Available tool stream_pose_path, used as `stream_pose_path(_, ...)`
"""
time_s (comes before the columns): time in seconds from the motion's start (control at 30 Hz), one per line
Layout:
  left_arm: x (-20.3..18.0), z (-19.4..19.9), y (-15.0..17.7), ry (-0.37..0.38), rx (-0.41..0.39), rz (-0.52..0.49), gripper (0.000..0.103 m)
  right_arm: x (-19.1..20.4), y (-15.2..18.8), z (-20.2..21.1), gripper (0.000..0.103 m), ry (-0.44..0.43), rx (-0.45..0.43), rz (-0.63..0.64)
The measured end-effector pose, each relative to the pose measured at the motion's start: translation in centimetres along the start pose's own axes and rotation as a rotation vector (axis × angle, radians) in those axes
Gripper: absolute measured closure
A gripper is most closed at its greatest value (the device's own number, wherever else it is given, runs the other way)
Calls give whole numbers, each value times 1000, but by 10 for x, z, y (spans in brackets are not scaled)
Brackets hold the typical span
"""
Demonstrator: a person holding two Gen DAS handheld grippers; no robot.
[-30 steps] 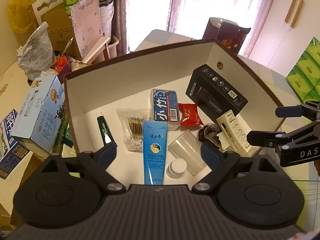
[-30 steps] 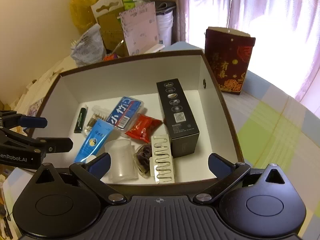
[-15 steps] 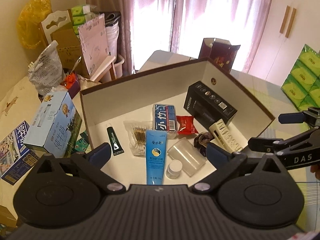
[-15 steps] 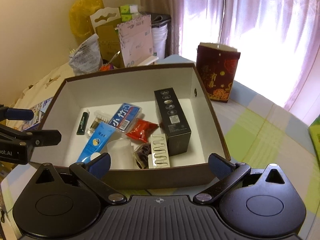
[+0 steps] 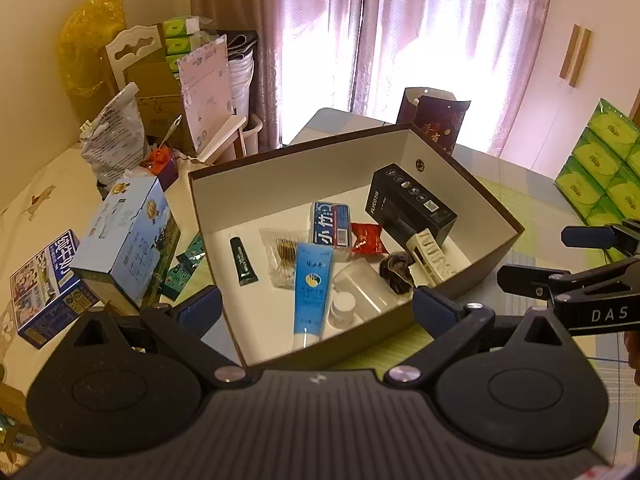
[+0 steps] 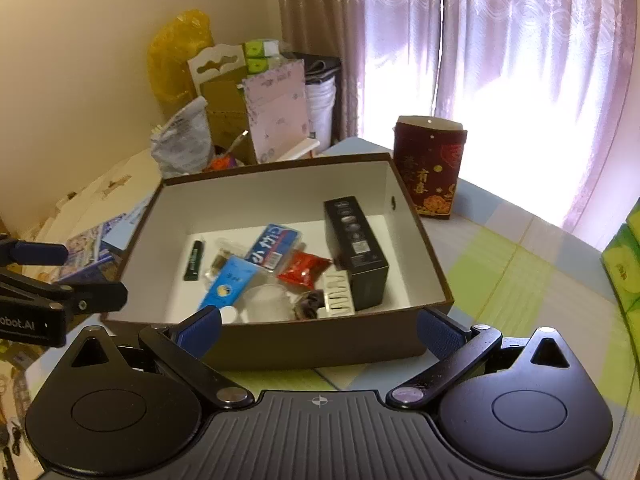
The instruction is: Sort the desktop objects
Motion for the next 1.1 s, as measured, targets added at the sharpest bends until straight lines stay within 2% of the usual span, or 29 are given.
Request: stream_pose_path(1.1, -27, 101, 56, -65, -49, 60, 3, 26, 51, 90, 2, -91, -51, 0)
Point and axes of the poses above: each gripper's, at about its wrist camera, not at the fingertips, and z roughly against the way its jaws point, x to its left, y to its underside, the point moved 9 cm from there along -z, roughly the way its jaws point, and after that the axes turned 4 degrees about -z, right-handed, at the moved point
